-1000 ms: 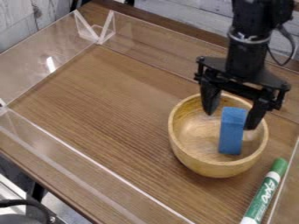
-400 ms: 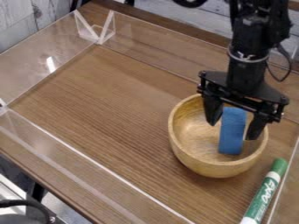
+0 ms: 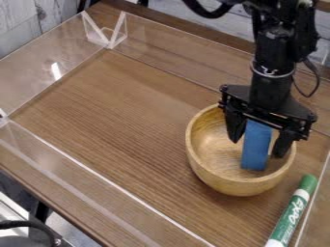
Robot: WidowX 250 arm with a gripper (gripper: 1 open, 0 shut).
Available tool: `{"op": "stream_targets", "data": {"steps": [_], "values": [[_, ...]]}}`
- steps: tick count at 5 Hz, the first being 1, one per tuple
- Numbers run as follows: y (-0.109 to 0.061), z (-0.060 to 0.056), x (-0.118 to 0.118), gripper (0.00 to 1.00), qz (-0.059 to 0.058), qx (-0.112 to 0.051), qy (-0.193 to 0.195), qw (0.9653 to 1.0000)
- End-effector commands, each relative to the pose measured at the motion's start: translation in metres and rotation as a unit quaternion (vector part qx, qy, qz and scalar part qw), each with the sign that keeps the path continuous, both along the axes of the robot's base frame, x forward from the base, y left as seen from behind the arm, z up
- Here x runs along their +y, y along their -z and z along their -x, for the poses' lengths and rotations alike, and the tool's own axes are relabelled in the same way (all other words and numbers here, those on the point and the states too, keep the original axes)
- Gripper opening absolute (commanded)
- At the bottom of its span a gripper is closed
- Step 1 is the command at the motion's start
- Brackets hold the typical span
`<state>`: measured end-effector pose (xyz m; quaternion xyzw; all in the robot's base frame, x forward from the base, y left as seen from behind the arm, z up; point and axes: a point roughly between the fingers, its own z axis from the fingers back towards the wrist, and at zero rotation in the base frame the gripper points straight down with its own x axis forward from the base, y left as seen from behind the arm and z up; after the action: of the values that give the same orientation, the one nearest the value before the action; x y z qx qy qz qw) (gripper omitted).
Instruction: Remove the blue block from inside the brown bowl and put it on the table
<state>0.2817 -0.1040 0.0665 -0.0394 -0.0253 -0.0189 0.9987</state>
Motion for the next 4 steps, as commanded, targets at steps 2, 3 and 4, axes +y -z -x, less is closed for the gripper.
{"op": "stream_targets", "data": {"steps": [2,3,4], "values": [[-0.0029,-0.0075,-0.0054,1.00,0.005,-0.028,0.005,0.9996],[0.0003,-0.0086,-0.0060,1.00,0.005,-0.031,0.004,0.9995],[0.0031,-0.0097,-0.0066,1.00,0.005,-0.033,0.003,0.9994]]}}
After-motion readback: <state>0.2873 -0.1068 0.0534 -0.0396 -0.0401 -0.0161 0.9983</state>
